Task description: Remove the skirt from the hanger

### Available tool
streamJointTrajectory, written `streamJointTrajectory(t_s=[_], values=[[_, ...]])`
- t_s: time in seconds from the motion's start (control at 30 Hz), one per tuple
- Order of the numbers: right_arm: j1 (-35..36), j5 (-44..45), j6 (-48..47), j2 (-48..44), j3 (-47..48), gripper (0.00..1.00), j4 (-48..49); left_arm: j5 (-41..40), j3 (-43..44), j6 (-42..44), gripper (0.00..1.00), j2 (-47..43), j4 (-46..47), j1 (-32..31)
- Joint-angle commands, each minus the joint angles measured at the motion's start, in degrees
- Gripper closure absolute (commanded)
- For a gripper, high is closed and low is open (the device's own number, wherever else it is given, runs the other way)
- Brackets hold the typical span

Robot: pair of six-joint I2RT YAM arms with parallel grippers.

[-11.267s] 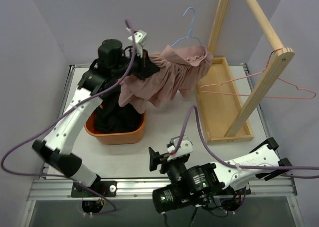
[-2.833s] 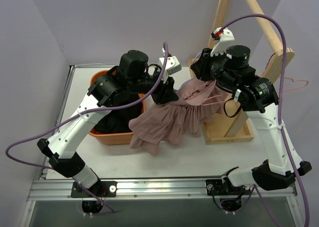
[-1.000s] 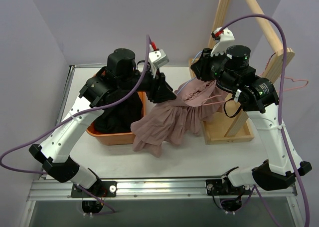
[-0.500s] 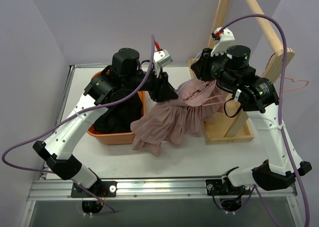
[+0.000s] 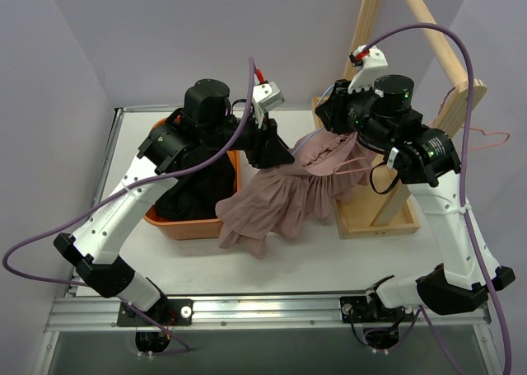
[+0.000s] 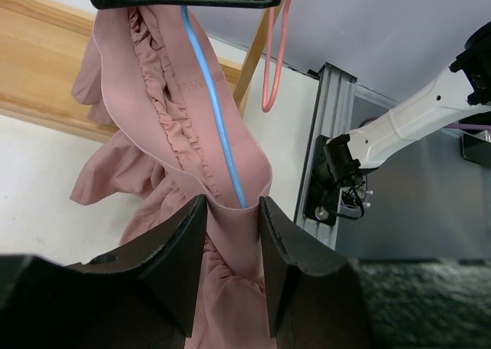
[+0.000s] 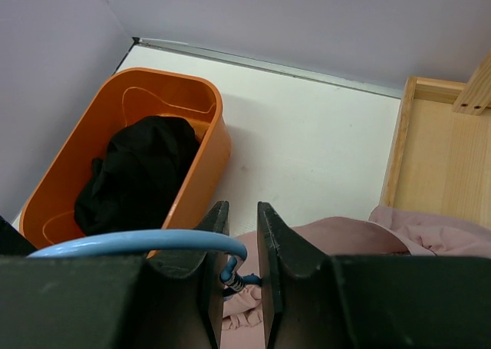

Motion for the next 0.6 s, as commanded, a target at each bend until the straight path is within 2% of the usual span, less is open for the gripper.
streamJointTrajectory(t_s=[0.0,0.4,0.57], values=[[-0.03,0.09,-0.19,-1.78,1.11,1.0,3.55,1.07,0.84,-0.96,0.58,-2.64,3.22,-0.04],[0.05,0.18,-0.11,-2.13,1.11,1.0,3.64,1.51,0.66,-1.32,0.6,-2.38,3.31,0.13],[-0.03,0.27,-0.19,-2.22,1.11,1.0,3.47,1.6,0.14,-1.4,0.56,-2.2,2.96,0.13]])
